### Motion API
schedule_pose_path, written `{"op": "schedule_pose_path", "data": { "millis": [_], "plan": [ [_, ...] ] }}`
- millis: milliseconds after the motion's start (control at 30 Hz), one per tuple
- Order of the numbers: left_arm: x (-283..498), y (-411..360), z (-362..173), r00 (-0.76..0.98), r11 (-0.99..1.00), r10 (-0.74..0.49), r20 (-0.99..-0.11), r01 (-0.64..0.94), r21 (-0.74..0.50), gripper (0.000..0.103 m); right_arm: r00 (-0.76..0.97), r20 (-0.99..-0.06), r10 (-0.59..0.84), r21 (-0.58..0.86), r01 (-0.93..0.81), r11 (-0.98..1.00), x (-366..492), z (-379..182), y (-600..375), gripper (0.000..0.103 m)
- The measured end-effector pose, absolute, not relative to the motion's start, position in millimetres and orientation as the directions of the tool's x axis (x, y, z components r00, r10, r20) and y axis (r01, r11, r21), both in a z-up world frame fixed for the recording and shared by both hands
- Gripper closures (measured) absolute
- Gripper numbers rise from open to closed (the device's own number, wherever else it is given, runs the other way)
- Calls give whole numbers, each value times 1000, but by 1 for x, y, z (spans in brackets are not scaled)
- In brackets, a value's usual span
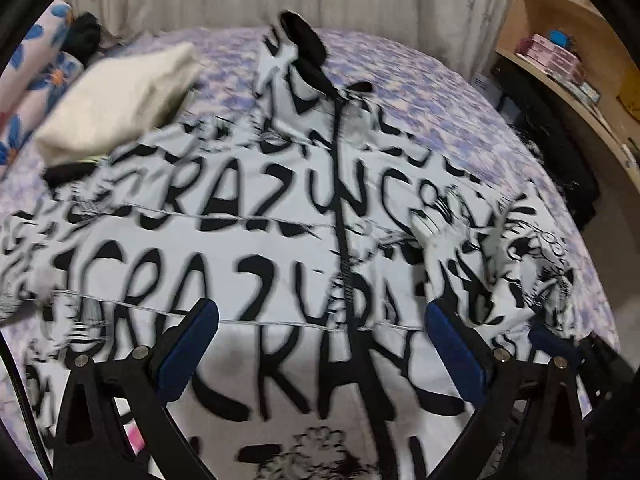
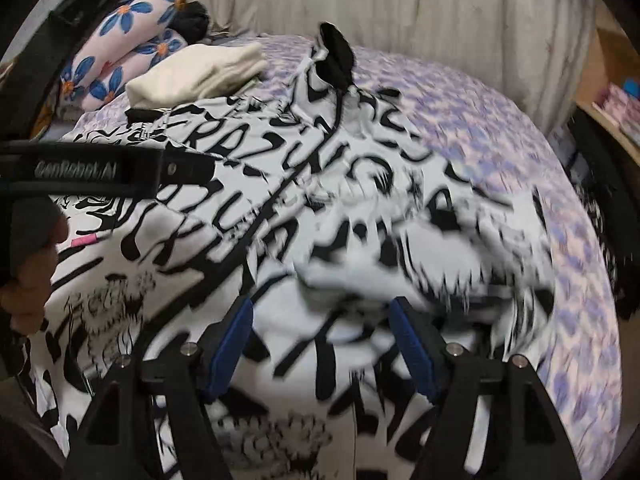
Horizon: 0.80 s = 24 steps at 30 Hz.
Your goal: Fold large clothes
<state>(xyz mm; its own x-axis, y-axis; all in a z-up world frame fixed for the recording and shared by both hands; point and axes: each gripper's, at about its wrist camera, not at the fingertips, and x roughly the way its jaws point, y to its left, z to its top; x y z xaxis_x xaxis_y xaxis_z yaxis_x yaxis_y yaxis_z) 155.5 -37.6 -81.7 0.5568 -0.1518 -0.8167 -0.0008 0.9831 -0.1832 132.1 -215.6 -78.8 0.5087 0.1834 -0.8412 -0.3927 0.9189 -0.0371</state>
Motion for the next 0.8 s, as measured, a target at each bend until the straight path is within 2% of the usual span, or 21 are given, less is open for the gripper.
{"op": "schedule_pose_path", "data": {
  "millis": [133,267,367,433,633,700,767,800],
  "plan": [
    [159,-62,-83,548,981,-191,-814,72,-182,1,516,-833,201,61,-275,959,120,-73,-251,32],
    [165,-107,-77,574,975,-184,-798,211,-73,1,539,-812,225,169,-153,974,119,-66,-288,32],
    [184,-132,-79,582,966,-162,-797,258,-8,1,545,-799,255,247,-89,965,117,-65,-307,32],
    [207,-139,-85,551,963,-175,-816,267,-26,1,548,-791,272,289,-58,956,113,-66,-317,32],
    [267,-138,-120,416,956,-253,-874,247,-159,1,537,-801,266,298,-29,954,107,-76,-327,32],
    [274,-139,-130,389,951,-274,-880,247,-187,14,529,-807,264,301,-18,954,106,-81,-330,32],
    [280,-147,-137,340,942,-295,-893,259,-213,81,520,-812,265,306,-7,952,107,-85,-332,32],
    [282,-151,-138,320,942,-291,-902,259,-212,81,516,-814,266,310,-2,951,107,-87,-333,32]
  ]
}}
